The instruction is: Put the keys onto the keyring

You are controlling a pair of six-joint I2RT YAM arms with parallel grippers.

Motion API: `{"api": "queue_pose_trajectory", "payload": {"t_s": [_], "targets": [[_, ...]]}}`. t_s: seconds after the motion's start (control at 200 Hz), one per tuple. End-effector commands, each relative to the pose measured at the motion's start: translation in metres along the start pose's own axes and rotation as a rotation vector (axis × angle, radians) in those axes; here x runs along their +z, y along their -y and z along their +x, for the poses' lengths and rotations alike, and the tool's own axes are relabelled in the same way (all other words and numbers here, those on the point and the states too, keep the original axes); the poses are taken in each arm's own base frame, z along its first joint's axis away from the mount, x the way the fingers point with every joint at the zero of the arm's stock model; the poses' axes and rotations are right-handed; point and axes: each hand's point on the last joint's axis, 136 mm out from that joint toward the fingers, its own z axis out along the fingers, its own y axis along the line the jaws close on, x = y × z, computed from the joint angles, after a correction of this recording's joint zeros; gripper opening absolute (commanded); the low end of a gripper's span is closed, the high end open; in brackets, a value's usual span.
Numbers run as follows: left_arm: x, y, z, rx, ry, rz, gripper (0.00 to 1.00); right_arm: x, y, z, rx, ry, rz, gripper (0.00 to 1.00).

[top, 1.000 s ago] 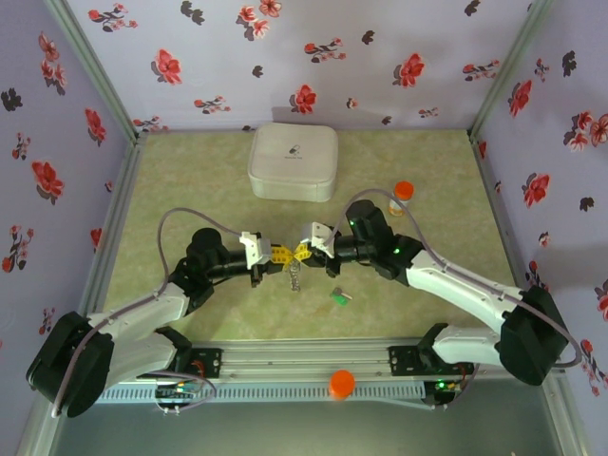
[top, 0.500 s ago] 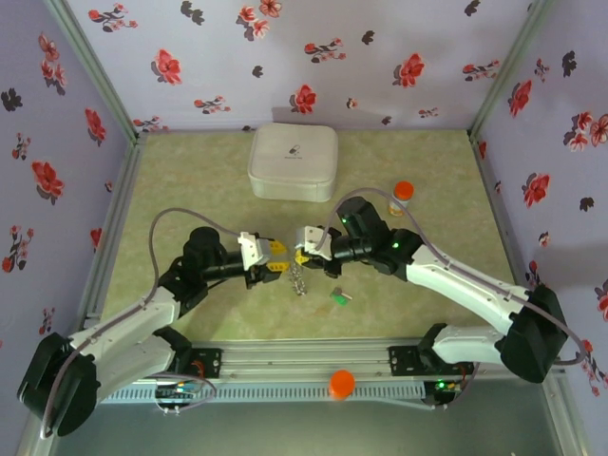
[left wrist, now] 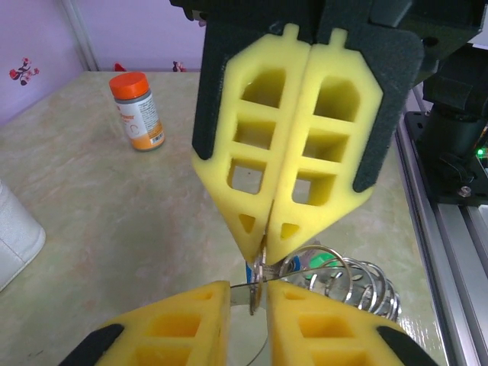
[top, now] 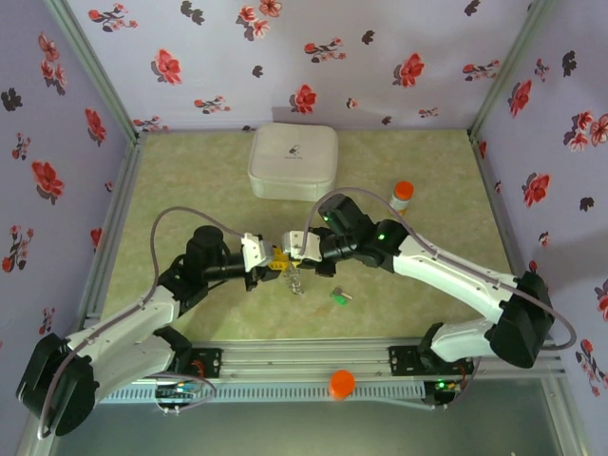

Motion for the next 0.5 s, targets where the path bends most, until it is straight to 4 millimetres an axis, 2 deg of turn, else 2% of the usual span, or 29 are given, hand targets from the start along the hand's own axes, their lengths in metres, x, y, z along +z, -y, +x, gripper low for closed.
{"api": "queue_pose_trajectory", "payload": {"t_s": [0.0,0.365,0.495], "targets": [[0.001,0.0,-0.011,0.029,0.012,0.006,0.19,-0.006,0.003,-0.016,-0.041,0.032,0.007,0.0],[0.003,-0.004,-0.013,0.054,0.024,0.001,0.0,-0.009,-0.003,-0.03,0.0,0.151,0.003,0.0],[0.001,-0.004,-0.018,0.069,0.081,-0.016,0.0,-0.026,0.007,-0.031,0.13,0.324,0.017,0.33]]}}
